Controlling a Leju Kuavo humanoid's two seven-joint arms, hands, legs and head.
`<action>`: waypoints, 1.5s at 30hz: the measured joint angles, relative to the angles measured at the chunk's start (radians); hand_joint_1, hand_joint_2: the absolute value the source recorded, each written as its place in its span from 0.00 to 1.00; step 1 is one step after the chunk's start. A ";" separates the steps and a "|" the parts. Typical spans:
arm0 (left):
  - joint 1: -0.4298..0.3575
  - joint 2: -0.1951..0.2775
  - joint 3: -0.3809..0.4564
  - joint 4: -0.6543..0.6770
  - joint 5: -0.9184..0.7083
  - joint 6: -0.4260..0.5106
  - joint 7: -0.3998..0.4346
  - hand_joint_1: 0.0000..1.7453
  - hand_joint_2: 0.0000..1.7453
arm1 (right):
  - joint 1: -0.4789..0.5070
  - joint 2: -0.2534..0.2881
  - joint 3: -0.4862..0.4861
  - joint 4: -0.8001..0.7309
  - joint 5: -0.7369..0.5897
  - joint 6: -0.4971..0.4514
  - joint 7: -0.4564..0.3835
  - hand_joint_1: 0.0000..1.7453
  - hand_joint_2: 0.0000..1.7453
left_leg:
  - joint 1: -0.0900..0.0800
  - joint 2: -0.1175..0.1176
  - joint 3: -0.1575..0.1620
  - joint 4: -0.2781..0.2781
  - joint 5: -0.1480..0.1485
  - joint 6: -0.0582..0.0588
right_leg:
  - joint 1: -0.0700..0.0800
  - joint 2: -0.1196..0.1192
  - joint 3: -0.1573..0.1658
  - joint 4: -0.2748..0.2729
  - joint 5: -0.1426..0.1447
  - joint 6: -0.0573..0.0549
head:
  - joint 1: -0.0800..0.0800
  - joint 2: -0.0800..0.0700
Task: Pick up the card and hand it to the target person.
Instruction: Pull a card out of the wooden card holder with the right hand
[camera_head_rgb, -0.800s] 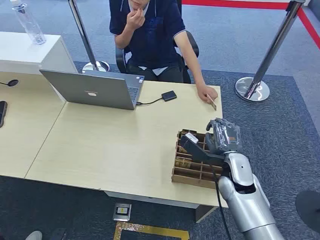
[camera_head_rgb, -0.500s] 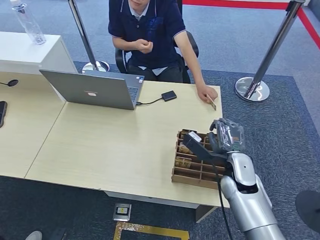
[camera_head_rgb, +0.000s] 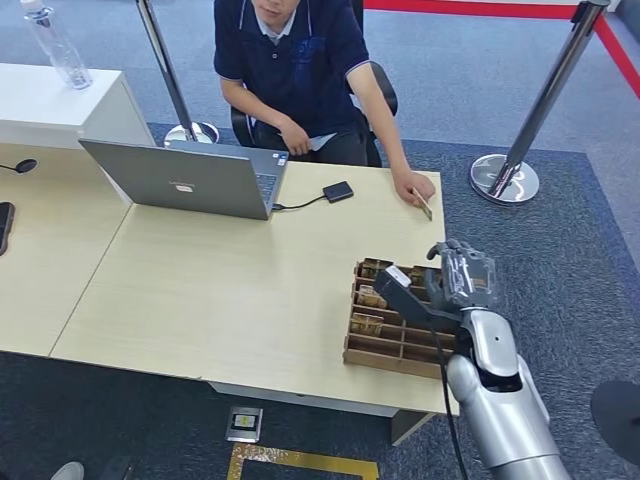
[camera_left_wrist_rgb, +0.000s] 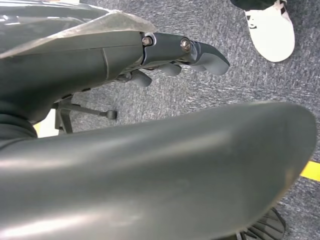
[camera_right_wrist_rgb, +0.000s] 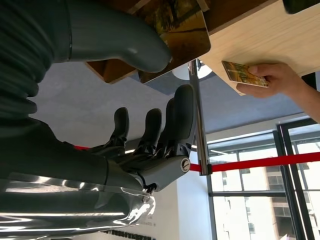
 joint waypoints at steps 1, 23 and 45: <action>0.000 0.000 0.000 0.000 0.000 0.000 0.000 0.00 0.00 | 0.002 0.000 0.000 0.000 0.000 0.000 0.000 0.52 1.00 | 0.000 0.000 0.000 0.000 0.000 0.000 | 0.000 0.000 0.000 0.000 0.000 0.000 | 0.000 0.000; 0.000 0.000 0.000 0.000 -0.007 0.000 -0.001 0.00 0.00 | 0.031 0.005 -0.009 0.000 -0.007 0.005 -0.011 0.59 1.00 | 0.000 0.000 0.000 0.000 0.000 0.000 | 0.000 0.000 0.000 0.000 0.000 0.000 | 0.000 0.000; 0.000 0.004 0.000 0.000 -0.010 0.000 -0.001 0.00 0.00 | 0.079 0.005 -0.030 -0.075 -0.006 -0.007 -0.010 0.98 1.00 | 0.000 0.000 0.000 0.000 0.000 0.000 | 0.000 0.000 0.000 0.000 0.000 0.000 | 0.000 0.000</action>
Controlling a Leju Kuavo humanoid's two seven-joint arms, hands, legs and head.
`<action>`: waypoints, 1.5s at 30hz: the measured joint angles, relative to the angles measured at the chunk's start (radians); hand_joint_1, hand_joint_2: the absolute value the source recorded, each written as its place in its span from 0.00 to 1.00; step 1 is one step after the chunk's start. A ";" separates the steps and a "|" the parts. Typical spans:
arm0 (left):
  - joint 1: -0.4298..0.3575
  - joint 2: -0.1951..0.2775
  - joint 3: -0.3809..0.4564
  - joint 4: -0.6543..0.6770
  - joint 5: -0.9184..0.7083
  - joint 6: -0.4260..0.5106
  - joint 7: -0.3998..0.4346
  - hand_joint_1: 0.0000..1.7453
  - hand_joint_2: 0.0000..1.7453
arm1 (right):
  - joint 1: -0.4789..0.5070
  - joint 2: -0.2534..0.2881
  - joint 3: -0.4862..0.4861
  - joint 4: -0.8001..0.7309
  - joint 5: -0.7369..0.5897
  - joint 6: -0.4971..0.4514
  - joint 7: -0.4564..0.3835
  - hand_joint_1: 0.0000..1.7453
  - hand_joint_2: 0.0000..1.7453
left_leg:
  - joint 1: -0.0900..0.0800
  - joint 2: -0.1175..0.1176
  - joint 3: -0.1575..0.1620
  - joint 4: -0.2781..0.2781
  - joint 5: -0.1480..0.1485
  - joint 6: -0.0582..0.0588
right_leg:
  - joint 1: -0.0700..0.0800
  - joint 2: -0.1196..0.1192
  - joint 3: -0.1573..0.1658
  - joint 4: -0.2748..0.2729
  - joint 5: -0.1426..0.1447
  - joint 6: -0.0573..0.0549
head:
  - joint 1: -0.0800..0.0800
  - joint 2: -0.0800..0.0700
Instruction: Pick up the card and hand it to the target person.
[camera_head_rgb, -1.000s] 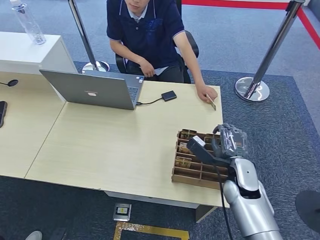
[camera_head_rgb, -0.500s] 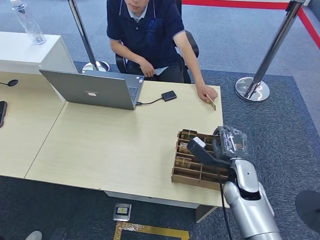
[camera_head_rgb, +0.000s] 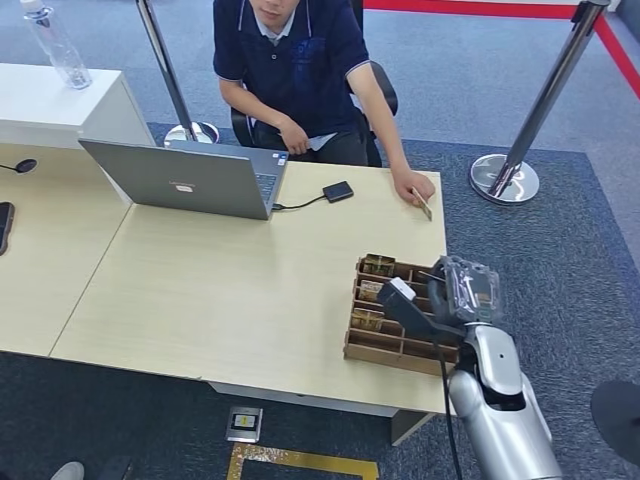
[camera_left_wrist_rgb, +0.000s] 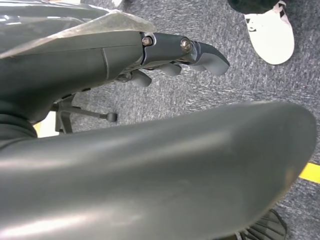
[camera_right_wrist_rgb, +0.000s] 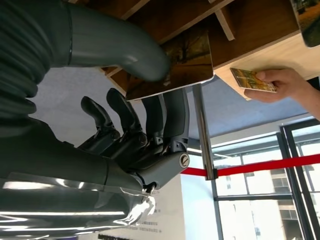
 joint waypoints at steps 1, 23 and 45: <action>0.000 0.000 0.000 0.000 0.000 0.000 0.000 0.00 0.00 | 0.002 0.000 -0.001 -0.005 0.000 0.000 0.000 1.00 1.00 | 0.000 0.000 0.000 0.000 0.000 0.000 | 0.000 0.000 0.000 0.000 0.000 0.000 | 0.000 0.000; -0.003 0.001 0.000 0.000 -0.003 -0.004 -0.007 0.00 0.00 | -0.028 0.037 0.080 -0.261 -0.041 0.069 -0.094 1.00 1.00 | 0.000 0.001 -0.001 0.000 0.000 0.000 | 0.000 0.000 -0.001 0.001 0.000 0.000 | 0.000 0.000; -0.006 -0.012 0.000 0.005 -0.012 0.001 0.017 0.00 0.00 | -0.364 0.210 0.132 0.231 -0.080 -0.028 -0.097 1.00 1.00 | 0.000 0.002 -0.001 0.000 0.000 0.000 | 0.000 0.000 -0.001 0.001 0.000 0.000 | 0.000 0.000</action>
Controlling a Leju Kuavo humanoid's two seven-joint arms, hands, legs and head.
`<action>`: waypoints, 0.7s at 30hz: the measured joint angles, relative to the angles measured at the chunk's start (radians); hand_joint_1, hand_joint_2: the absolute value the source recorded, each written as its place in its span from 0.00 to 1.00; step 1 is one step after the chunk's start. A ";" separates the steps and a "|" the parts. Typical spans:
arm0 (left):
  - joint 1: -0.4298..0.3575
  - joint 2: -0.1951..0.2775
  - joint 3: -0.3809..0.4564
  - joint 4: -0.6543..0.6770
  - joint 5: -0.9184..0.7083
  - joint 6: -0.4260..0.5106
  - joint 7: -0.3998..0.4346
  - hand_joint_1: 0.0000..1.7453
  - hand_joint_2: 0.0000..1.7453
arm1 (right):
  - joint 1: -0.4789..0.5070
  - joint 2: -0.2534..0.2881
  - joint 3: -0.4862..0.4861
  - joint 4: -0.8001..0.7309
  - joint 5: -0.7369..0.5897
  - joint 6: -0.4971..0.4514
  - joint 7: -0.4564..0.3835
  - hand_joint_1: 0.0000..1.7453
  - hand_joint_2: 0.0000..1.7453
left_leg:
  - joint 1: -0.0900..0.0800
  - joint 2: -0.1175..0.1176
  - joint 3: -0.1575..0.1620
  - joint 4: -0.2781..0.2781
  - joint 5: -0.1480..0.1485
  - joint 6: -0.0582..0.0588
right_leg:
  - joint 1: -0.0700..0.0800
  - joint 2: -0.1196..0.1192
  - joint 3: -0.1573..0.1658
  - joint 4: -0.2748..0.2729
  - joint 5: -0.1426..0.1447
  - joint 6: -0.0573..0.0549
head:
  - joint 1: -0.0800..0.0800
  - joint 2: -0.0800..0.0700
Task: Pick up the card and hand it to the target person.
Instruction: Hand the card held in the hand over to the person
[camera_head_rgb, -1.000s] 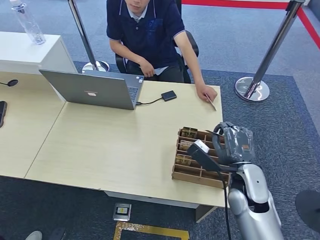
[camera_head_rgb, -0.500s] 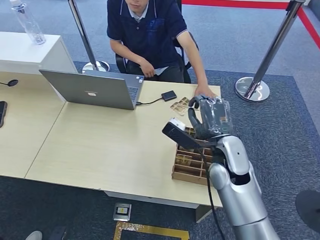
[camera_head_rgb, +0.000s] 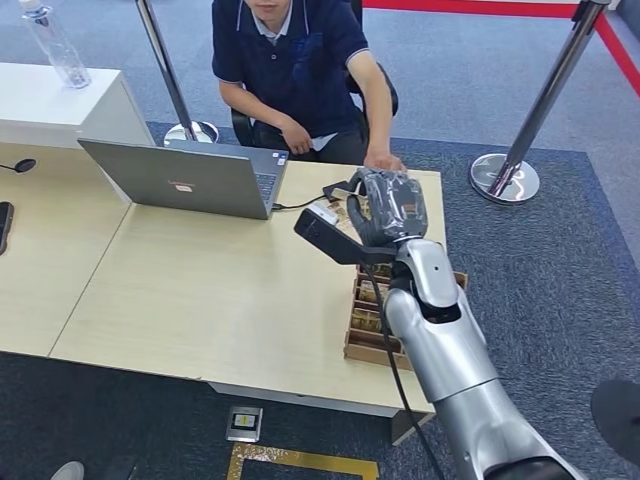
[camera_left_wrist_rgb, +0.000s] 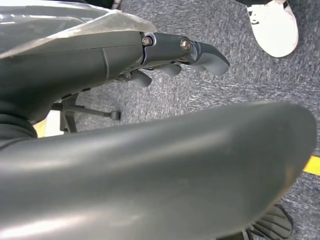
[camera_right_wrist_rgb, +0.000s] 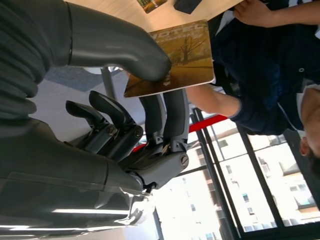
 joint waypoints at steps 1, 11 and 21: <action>0.000 0.000 0.000 0.000 0.000 0.000 0.000 0.00 0.00 | -0.003 0.002 0.000 0.011 -0.001 -0.005 -0.002 1.00 1.00 | 0.000 0.000 0.000 0.000 0.000 0.000 | 0.000 0.000 0.000 0.000 0.000 0.000 | 0.000 0.000; 0.001 0.000 0.000 0.000 0.001 0.000 -0.001 0.00 0.00 | -0.019 0.023 -0.002 0.091 -0.003 -0.030 -0.015 1.00 1.00 | 0.000 0.000 0.000 0.000 0.000 0.000 | 0.000 0.000 0.000 0.000 0.000 0.000 | 0.000 0.000; 0.001 0.005 0.000 0.000 -0.004 -0.005 -0.006 0.00 0.00 | -0.028 0.029 -0.002 0.124 -0.005 -0.051 -0.022 0.36 1.00 | 0.000 0.000 0.000 0.000 0.000 0.000 | 0.000 0.000 0.000 0.000 0.000 0.000 | 0.000 0.000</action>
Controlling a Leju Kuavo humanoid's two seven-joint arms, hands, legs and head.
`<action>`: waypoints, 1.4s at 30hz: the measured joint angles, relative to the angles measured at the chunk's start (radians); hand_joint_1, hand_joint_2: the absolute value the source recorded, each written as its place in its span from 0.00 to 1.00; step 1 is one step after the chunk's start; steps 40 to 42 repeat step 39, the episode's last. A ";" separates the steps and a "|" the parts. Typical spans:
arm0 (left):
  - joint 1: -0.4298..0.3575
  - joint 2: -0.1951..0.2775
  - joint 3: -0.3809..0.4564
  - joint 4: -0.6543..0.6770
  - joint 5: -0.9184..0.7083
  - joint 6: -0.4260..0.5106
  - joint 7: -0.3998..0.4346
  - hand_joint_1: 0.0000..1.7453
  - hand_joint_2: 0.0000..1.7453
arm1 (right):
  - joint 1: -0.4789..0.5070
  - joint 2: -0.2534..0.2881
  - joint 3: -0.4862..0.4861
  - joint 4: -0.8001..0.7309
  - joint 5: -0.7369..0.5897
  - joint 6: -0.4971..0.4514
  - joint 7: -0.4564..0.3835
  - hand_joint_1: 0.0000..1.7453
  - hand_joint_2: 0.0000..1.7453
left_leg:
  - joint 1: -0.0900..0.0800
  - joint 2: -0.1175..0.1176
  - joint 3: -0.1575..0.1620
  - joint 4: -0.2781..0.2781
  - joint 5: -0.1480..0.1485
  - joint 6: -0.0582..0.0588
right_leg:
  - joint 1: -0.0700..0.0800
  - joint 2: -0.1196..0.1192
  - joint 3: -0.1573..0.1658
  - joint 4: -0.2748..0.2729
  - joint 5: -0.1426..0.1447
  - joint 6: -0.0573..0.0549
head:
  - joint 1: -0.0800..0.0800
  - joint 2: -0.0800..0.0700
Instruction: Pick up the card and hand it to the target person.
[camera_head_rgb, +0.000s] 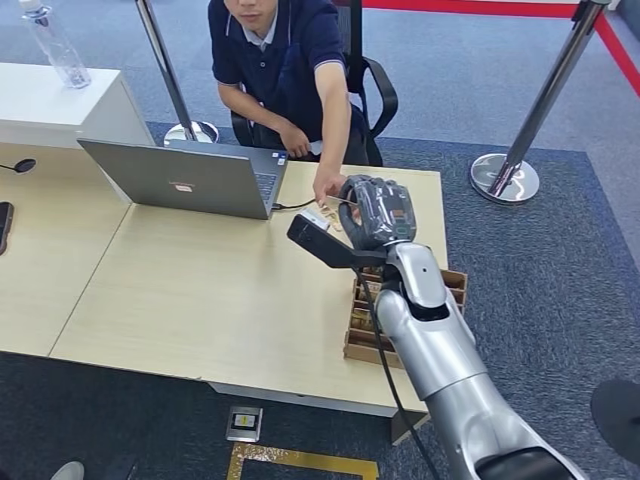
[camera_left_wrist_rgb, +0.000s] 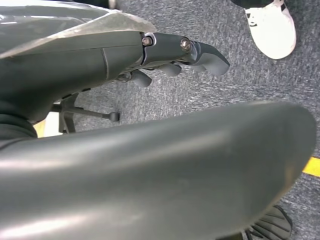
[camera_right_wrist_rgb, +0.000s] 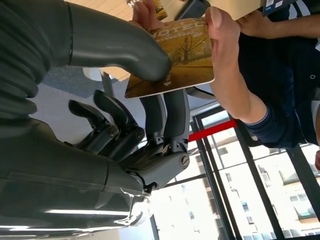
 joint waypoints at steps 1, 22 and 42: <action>0.000 0.000 0.000 0.000 0.001 0.000 0.001 0.00 0.00 | 0.000 0.002 0.000 0.001 -0.002 -0.001 0.000 0.18 1.00 | 0.000 0.000 0.000 0.000 0.000 0.000 | 0.000 0.000 0.000 0.000 0.000 0.000 | 0.000 0.000; 0.006 0.001 0.024 0.000 0.043 0.026 0.016 0.00 0.00 | 0.725 -0.115 -0.187 -0.875 -0.428 0.111 -0.150 0.00 1.00 | 0.000 -0.002 0.000 0.000 -0.006 0.000 | 0.000 0.000 0.000 -0.002 -0.006 0.000 | 0.000 0.000; 0.007 -0.002 0.033 0.000 0.040 0.034 0.026 0.00 0.00 | 0.770 -0.058 -1.142 -0.356 -0.244 0.150 -0.170 0.00 1.00 | -0.001 -0.002 0.005 0.000 -0.008 0.000 | 0.000 0.000 0.006 -0.003 -0.007 0.001 | 0.000 0.000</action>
